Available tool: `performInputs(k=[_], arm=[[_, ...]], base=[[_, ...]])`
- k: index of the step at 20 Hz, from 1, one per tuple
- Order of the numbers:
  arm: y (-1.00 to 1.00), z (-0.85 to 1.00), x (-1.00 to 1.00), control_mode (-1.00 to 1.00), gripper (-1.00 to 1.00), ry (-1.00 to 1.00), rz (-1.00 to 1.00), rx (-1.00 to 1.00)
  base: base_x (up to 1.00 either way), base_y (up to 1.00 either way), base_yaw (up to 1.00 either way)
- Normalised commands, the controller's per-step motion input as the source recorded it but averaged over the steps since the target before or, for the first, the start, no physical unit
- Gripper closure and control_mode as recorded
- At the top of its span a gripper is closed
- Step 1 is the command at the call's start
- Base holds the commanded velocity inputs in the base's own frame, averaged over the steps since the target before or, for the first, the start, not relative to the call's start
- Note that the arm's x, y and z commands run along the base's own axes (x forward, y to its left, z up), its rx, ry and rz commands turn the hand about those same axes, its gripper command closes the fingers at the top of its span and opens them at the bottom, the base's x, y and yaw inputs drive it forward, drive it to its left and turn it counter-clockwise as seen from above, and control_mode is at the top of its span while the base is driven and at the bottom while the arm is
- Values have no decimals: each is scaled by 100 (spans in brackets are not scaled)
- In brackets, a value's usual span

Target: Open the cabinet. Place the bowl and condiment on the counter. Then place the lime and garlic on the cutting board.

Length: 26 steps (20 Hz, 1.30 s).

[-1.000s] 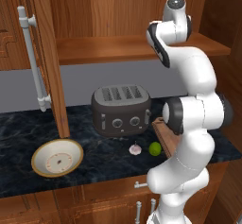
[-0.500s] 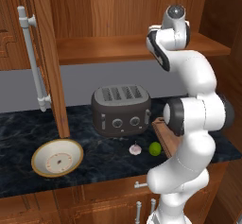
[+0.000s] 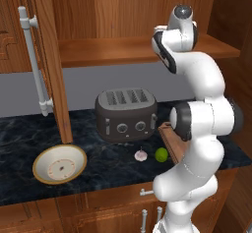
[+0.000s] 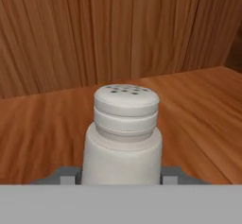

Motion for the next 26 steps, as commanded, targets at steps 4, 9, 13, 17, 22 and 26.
performInputs(k=[4, 9, 13, 17, 22, 26], arm=[[0, -1, -95, -100, 100, -6, 7, 3], [0, -5, -100, -100, 100, -18, 12, 1], [0, -11, -100, -100, 100, -7, 29, 0], [4, -13, -100, -100, 100, 0, 40, -5], [14, -22, -100, -100, 100, 0, 42, -12], [60, -62, -100, -100, 100, 0, 48, -19]], base=[[0, 0, 0], [0, 0, 0], [0, 0, 0], [0, 0, 0], [0, 0, 0], [0, 0, 0]])
